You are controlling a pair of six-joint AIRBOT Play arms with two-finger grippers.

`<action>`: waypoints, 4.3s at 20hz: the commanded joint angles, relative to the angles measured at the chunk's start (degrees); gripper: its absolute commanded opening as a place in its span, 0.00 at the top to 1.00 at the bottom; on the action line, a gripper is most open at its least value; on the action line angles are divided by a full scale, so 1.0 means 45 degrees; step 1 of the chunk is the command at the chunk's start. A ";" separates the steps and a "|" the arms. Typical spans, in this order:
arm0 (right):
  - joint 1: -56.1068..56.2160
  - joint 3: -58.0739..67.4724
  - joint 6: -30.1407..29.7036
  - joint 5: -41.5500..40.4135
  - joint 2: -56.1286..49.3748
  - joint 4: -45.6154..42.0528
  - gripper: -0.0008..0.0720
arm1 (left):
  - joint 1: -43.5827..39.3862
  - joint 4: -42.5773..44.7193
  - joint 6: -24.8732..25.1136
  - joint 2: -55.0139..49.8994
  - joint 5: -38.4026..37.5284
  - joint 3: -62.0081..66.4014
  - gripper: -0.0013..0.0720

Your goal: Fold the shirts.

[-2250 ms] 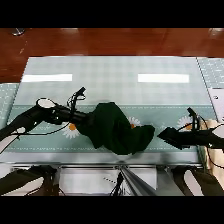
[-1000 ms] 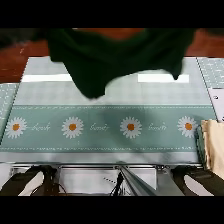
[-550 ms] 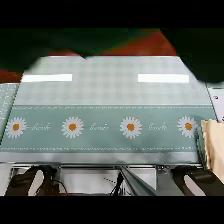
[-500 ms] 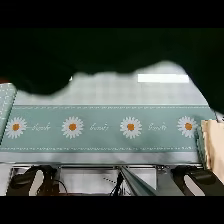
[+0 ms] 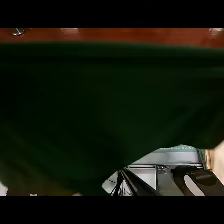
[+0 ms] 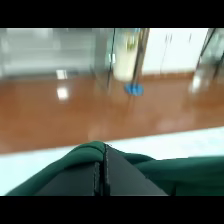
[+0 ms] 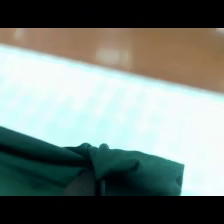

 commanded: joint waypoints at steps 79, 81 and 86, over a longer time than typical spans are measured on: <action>-0.3565 0.4561 -0.1593 -0.3997 -0.5406 0.2268 0.96 | 0.1923 -0.5051 0.0908 -0.4313 0.1996 0.1564 0.96; -0.3589 0.4609 -0.1525 -0.4007 -0.3662 0.1501 0.96 | 0.1938 -0.2186 -0.0039 -0.3128 0.2001 0.2856 0.96; -0.3551 0.4104 -0.0767 -0.2312 -0.0452 -0.0452 0.96 | 0.1938 0.2667 -0.1112 0.0078 0.1564 0.3269 0.96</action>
